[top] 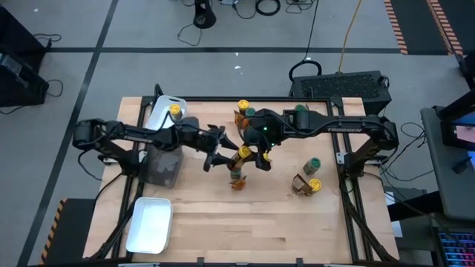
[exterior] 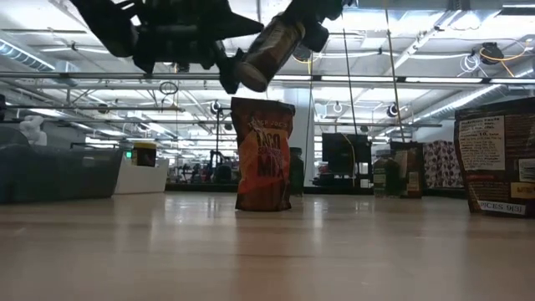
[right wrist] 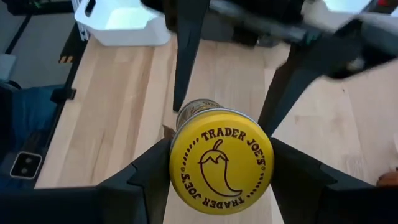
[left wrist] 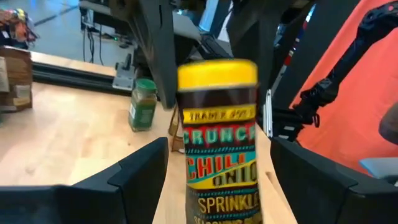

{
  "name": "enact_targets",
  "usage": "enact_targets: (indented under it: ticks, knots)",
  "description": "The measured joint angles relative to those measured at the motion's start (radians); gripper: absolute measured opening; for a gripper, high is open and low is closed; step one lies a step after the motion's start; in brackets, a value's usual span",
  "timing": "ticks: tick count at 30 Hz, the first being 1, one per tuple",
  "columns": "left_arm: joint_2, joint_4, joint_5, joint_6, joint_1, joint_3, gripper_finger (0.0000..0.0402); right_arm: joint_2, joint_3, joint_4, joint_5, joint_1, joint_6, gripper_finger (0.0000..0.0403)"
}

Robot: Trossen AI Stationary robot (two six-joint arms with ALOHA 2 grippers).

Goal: Sort spices by type
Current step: Put the top right yellow seasoning bottle into the top white bin

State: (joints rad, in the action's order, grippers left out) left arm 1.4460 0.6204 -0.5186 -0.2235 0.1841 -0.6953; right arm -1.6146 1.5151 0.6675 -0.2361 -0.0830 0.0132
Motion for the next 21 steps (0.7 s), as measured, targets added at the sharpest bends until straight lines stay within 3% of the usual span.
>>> enact_targets:
  ticks: [21]
  knots:
    - [0.025, -0.002, 0.000, 0.002, -0.008, -0.009, 0.0286, -0.006, 0.000, -0.087, 0.002, 0.000, 0.000, 0.0206]
